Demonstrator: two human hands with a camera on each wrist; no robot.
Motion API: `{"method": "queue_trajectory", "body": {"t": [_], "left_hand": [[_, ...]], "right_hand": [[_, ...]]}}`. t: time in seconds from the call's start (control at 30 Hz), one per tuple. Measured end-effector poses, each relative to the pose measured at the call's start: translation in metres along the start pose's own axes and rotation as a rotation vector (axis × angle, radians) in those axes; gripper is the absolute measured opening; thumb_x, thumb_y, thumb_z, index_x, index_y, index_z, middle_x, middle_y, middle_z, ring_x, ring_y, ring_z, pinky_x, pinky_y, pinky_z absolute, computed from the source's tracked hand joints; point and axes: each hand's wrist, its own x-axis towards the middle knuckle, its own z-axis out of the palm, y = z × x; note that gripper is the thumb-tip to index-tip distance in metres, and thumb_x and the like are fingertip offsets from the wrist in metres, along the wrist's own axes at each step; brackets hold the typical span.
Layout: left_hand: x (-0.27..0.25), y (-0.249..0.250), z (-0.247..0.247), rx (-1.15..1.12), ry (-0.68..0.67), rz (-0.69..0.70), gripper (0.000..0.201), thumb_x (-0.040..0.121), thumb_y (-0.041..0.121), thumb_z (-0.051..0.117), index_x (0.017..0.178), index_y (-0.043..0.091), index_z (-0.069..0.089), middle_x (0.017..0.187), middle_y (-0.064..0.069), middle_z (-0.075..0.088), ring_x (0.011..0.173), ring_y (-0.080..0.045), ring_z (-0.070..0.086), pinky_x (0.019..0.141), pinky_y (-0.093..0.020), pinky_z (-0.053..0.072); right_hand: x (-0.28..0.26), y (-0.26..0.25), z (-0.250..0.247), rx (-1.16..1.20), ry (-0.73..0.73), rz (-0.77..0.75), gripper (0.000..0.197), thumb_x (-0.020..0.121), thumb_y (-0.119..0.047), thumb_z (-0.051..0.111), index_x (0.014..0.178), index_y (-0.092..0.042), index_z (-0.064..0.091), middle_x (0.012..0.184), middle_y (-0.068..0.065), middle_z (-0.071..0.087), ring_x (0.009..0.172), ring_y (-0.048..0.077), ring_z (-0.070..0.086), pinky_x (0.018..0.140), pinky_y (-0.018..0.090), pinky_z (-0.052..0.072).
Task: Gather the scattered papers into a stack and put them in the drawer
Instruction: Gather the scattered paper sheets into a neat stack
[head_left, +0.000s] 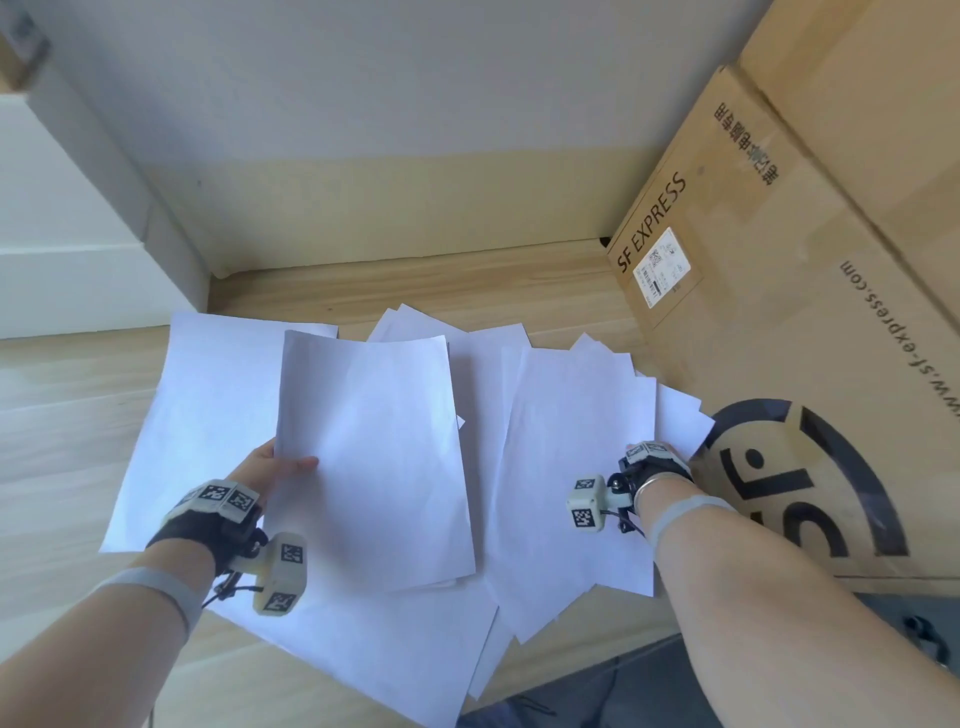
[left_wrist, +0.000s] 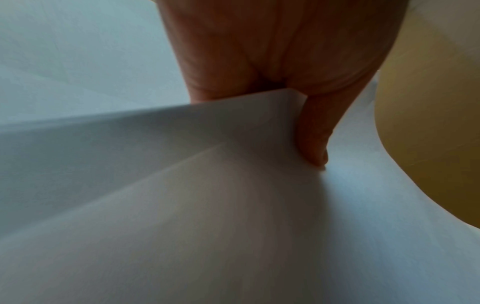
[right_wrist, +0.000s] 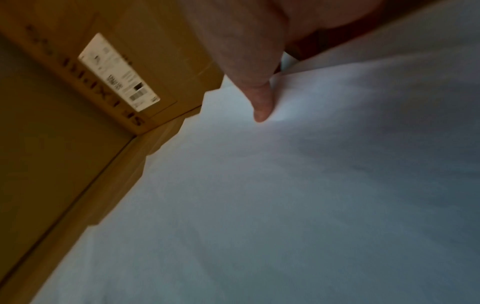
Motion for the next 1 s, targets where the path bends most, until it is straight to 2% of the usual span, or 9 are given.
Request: {"method": "queue_trajectory", "body": {"t": [0.1, 0.2, 0.27, 0.4, 0.53, 0.6, 0.73, 0.83, 1.0], "left_hand": [[0.0, -0.002, 0.003, 0.008, -0.002, 0.002, 0.013, 0.09, 0.0, 0.052, 0.094, 0.012, 0.058, 0.084, -0.017, 0.059, 0.073, -0.031, 0.056, 0.071, -0.041, 0.048], [0.001, -0.002, 0.005, 0.01, 0.005, 0.004, 0.014, 0.09, -0.001, 0.051, 0.092, 0.011, 0.058, 0.083, -0.016, 0.058, 0.072, -0.03, 0.055, 0.071, -0.04, 0.047], [0.001, -0.002, 0.006, 0.019, 0.014, 0.001, 0.015, 0.09, -0.001, 0.052, 0.09, 0.013, 0.059, 0.083, -0.016, 0.058, 0.073, -0.03, 0.056, 0.073, -0.04, 0.047], [0.001, 0.0, 0.006, 0.035, 0.016, 0.002, 0.014, 0.089, 0.0, 0.053, 0.089, 0.013, 0.059, 0.084, -0.016, 0.059, 0.075, -0.03, 0.056, 0.084, -0.049, 0.046], [0.001, -0.002, 0.006, 0.033, 0.024, 0.001, 0.011, 0.089, 0.0, 0.053, 0.09, 0.01, 0.058, 0.083, -0.016, 0.059, 0.075, -0.031, 0.057, 0.084, -0.049, 0.046], [0.003, -0.003, 0.007, 0.021, 0.032, 0.003, 0.013, 0.089, -0.001, 0.053, 0.089, 0.011, 0.058, 0.083, -0.016, 0.059, 0.074, -0.03, 0.057, 0.078, -0.045, 0.048], [0.005, -0.006, 0.006, 0.021, 0.045, 0.004, 0.015, 0.088, -0.001, 0.055, 0.1, 0.008, 0.056, 0.085, -0.015, 0.06, 0.075, -0.03, 0.057, 0.086, -0.048, 0.046], [0.005, -0.006, 0.002, 0.035, 0.064, 0.005, 0.013, 0.088, -0.003, 0.054, 0.092, 0.009, 0.056, 0.081, -0.015, 0.059, 0.072, -0.029, 0.057, 0.075, -0.041, 0.048], [0.004, -0.008, -0.004, 0.039, 0.097, 0.019, 0.018, 0.087, -0.005, 0.055, 0.102, 0.005, 0.054, 0.079, -0.014, 0.058, 0.07, -0.028, 0.056, 0.071, -0.036, 0.047]], "right_hand": [[0.021, 0.008, 0.001, -0.146, 0.118, -0.083, 0.04, 0.087, -0.022, 0.05, 0.126, -0.012, 0.051, 0.125, 0.005, 0.057, 0.101, 0.018, 0.059, 0.079, 0.024, 0.052], [-0.003, -0.002, -0.005, -0.061, 0.153, -0.115, 0.033, 0.089, -0.007, 0.055, 0.12, 0.001, 0.047, 0.102, 0.017, 0.057, 0.087, 0.029, 0.055, 0.068, 0.03, 0.042], [-0.019, -0.005, -0.011, -0.003, 0.218, -0.196, 0.039, 0.087, -0.001, 0.055, 0.124, -0.001, 0.044, 0.108, 0.02, 0.059, 0.082, 0.028, 0.054, 0.057, 0.024, 0.039], [-0.015, -0.009, -0.003, 0.03, 0.193, -0.207, 0.057, 0.084, -0.008, 0.061, 0.136, -0.009, 0.037, 0.12, 0.016, 0.062, 0.1, 0.033, 0.063, 0.073, 0.033, 0.046], [-0.009, -0.005, 0.006, -0.092, 0.035, -0.249, 0.018, 0.087, -0.015, 0.059, 0.096, 0.0, 0.058, 0.091, 0.017, 0.063, 0.077, 0.026, 0.055, 0.071, 0.03, 0.043], [-0.008, -0.005, 0.009, -0.12, 0.004, -0.25, 0.016, 0.091, -0.015, 0.054, 0.098, -0.001, 0.057, 0.085, 0.014, 0.059, 0.08, 0.026, 0.053, 0.072, 0.03, 0.04], [-0.012, -0.011, 0.006, -0.11, 0.05, -0.283, 0.037, 0.096, -0.009, 0.044, 0.131, 0.0, 0.048, 0.118, 0.017, 0.06, 0.095, 0.031, 0.056, 0.079, 0.032, 0.041], [-0.01, -0.019, -0.005, -0.093, 0.088, -0.319, 0.039, 0.095, -0.01, 0.044, 0.134, -0.005, 0.049, 0.126, 0.01, 0.058, 0.107, 0.032, 0.058, 0.081, 0.028, 0.04], [-0.011, -0.038, -0.019, -0.089, 0.073, -0.384, 0.011, 0.09, -0.011, 0.046, 0.092, -0.011, 0.056, 0.09, 0.008, 0.053, 0.076, 0.022, 0.047, 0.07, 0.027, 0.037]]}}
